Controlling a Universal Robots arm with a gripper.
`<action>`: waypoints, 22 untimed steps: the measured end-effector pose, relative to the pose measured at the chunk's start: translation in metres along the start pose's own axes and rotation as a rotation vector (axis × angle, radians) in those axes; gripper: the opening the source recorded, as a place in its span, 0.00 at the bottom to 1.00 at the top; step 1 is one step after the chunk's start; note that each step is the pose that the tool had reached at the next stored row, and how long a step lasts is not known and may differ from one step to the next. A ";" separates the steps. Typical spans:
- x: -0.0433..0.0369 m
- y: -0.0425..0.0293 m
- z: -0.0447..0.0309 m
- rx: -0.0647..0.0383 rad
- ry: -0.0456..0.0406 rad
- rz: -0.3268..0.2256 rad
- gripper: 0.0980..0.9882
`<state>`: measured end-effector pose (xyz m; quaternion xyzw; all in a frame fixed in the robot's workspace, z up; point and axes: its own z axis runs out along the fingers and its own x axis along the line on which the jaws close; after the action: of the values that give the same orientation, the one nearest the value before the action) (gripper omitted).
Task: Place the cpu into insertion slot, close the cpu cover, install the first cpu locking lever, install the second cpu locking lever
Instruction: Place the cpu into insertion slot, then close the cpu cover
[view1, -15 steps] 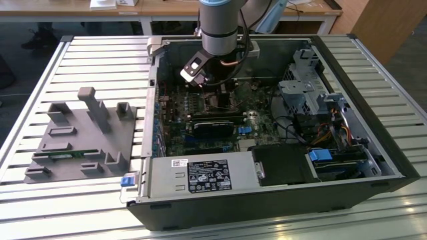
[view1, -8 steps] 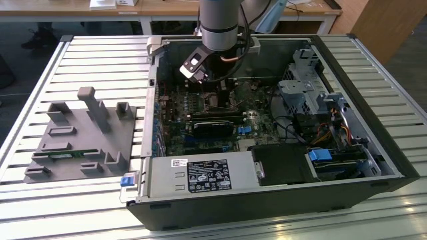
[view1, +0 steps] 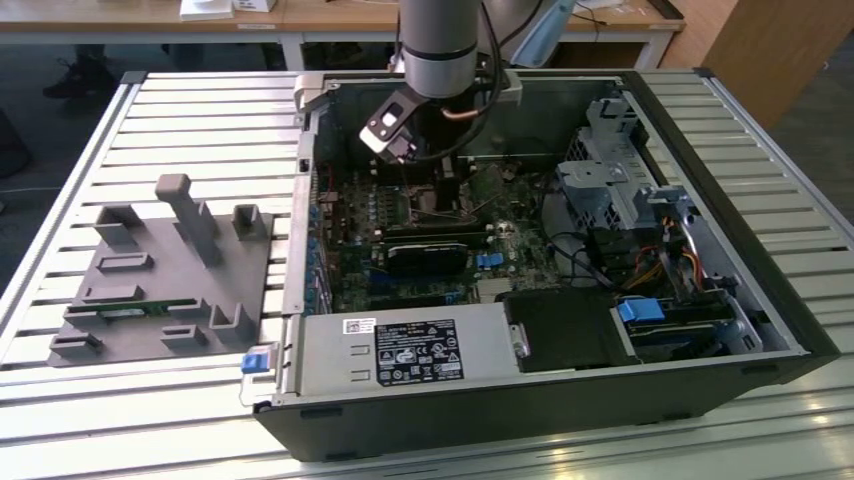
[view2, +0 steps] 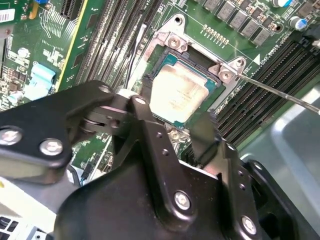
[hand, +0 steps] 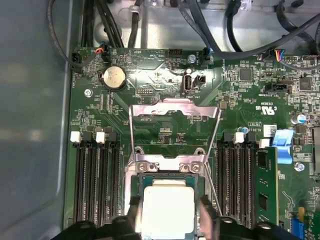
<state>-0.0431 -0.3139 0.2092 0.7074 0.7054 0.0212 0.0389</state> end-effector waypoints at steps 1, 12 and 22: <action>0.0000 0.0001 -0.0006 0.000 0.0001 0.000 0.49; -0.0001 0.0003 -0.0033 0.000 0.0001 0.000 0.03; -0.0002 0.0005 -0.0062 0.001 -0.0004 0.000 0.01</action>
<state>-0.0431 -0.3140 0.2154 0.7075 0.7054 0.0208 0.0388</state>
